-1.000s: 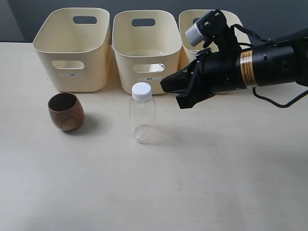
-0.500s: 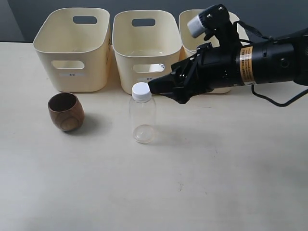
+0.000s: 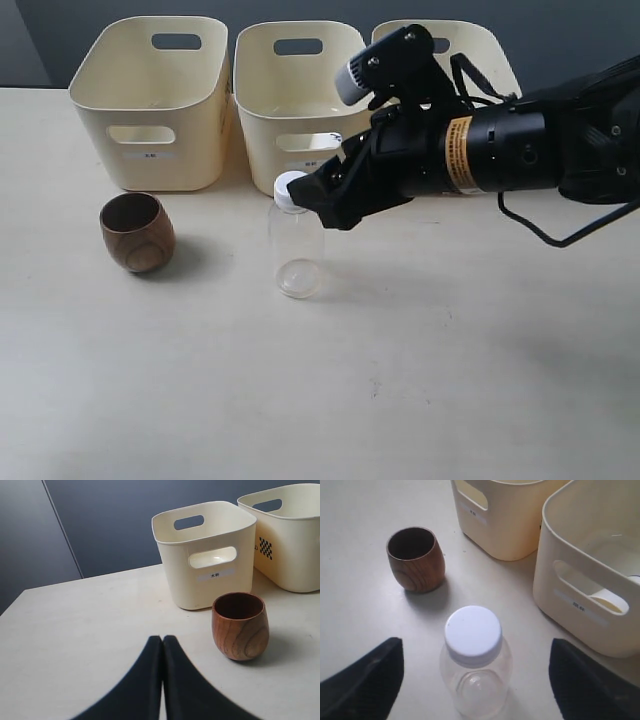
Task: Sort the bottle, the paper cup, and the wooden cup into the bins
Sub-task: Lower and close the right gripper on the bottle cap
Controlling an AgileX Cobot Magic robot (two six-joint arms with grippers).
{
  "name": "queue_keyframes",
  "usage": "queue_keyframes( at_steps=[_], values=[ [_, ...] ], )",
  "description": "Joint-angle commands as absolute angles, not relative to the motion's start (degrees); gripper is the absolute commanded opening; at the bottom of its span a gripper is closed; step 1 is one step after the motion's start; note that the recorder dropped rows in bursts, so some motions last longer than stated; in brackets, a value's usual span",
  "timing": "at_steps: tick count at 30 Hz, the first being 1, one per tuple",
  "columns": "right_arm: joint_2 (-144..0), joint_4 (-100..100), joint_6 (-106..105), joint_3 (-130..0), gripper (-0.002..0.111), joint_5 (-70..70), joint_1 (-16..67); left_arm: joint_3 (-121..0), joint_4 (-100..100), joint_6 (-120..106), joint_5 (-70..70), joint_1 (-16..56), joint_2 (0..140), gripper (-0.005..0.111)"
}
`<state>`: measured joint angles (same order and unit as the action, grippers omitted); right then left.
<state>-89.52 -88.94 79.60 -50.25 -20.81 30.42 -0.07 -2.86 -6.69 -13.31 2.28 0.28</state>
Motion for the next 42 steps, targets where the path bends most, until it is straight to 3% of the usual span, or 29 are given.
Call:
queue_keyframes(
  at_steps=[1, 17, 27, 34, 42],
  values=[
    [-89.5, -87.4, 79.1, -50.0, 0.075, -19.8, 30.8, 0.0, -2.7, -6.6, -13.3, 2.5, 0.0, 0.000],
    [-89.9, -83.8, 79.0, -50.0, 0.075, -18.9, 30.8, 0.0, -2.7, -6.6, -13.3, 2.5, 0.0, 0.000],
    [-96.4, -71.2, 68.2, -50.3, 0.075, -20.0, 30.8, 0.0, -2.7, -6.6, -13.3, 2.5, 0.0, 0.000],
    [-99.2, -69.9, 67.6, -52.8, 0.075, -25.7, 30.8, 0.0, -2.7, -6.6, -13.3, 2.5, 0.0, 0.000],
    [-102.0, -68.6, 67.3, -53.5, 0.073, -22.9, 30.8, 0.0, -2.7, -6.6, -13.3, 2.5, 0.0, 0.000]
  ],
)
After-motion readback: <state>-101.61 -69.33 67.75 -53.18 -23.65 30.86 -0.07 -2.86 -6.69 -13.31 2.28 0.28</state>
